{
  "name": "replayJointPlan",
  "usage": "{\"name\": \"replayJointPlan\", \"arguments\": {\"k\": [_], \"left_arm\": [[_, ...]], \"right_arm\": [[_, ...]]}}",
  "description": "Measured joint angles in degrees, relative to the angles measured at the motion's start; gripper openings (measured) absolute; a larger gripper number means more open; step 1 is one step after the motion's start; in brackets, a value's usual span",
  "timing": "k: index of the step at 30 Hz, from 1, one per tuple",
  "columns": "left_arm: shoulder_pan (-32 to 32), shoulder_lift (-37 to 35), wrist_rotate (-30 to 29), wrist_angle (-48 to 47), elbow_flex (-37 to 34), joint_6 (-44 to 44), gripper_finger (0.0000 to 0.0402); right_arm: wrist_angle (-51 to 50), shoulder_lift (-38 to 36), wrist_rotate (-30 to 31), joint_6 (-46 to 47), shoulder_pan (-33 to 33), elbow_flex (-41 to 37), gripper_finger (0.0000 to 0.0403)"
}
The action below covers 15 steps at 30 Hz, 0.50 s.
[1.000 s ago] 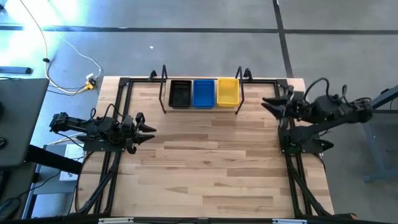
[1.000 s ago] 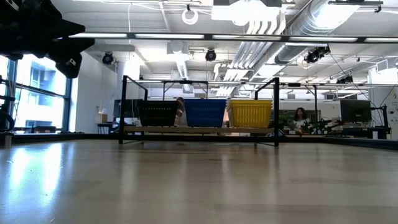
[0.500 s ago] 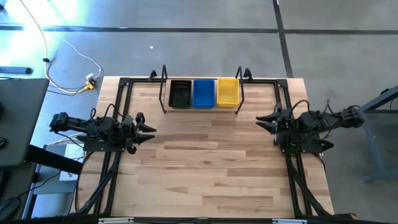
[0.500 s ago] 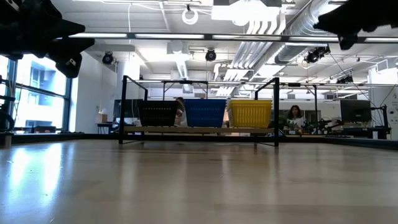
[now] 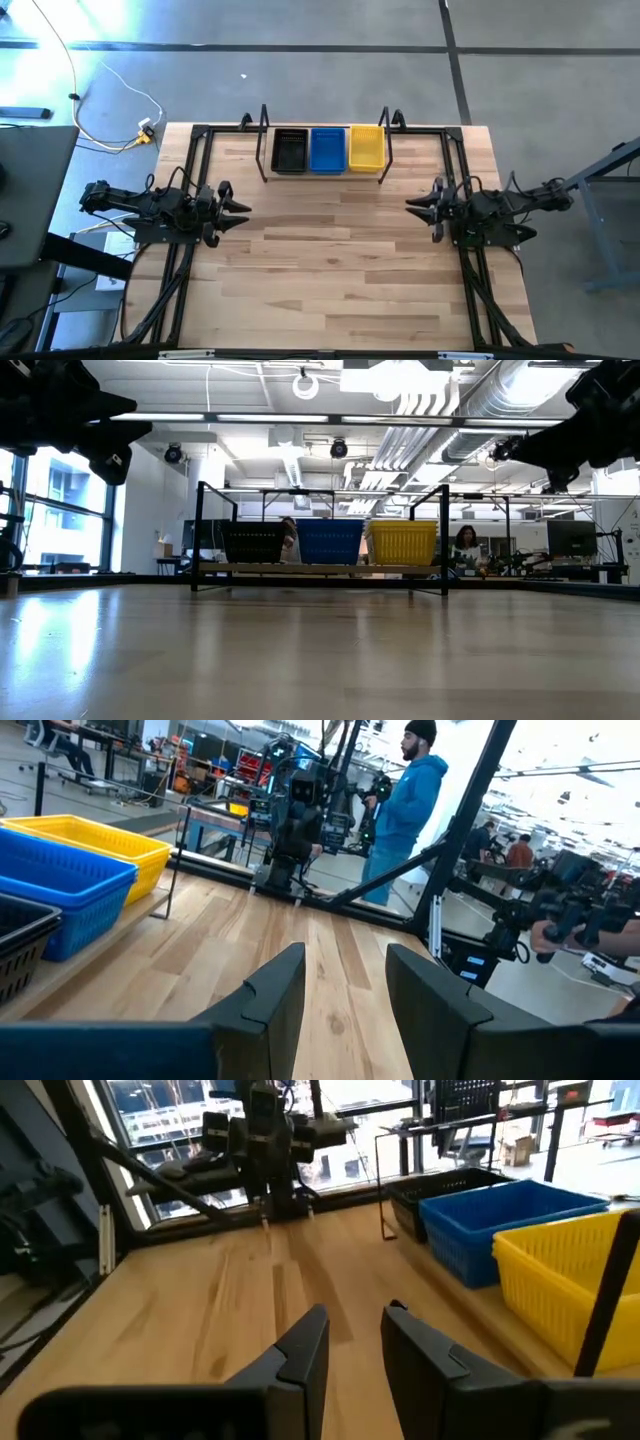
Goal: Stack baskets on shelf by color
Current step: Return to Home Position
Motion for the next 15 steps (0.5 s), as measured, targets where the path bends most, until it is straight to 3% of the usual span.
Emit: {"name": "replayJointPlan", "arguments": {"k": [8,15], "left_arm": [[-0.01,0.07,-0.29,0.01,0.02,0.00,0.0131],[0.00,0.07,-0.44,0.01,0.02,0.00,0.0131]], "right_arm": [[0.62,0.17,-0.66,3.11,0.01,-1.59,0.0083],[0.59,0.34,3.07,8.46,0.00,-1.59,0.0083]]}}
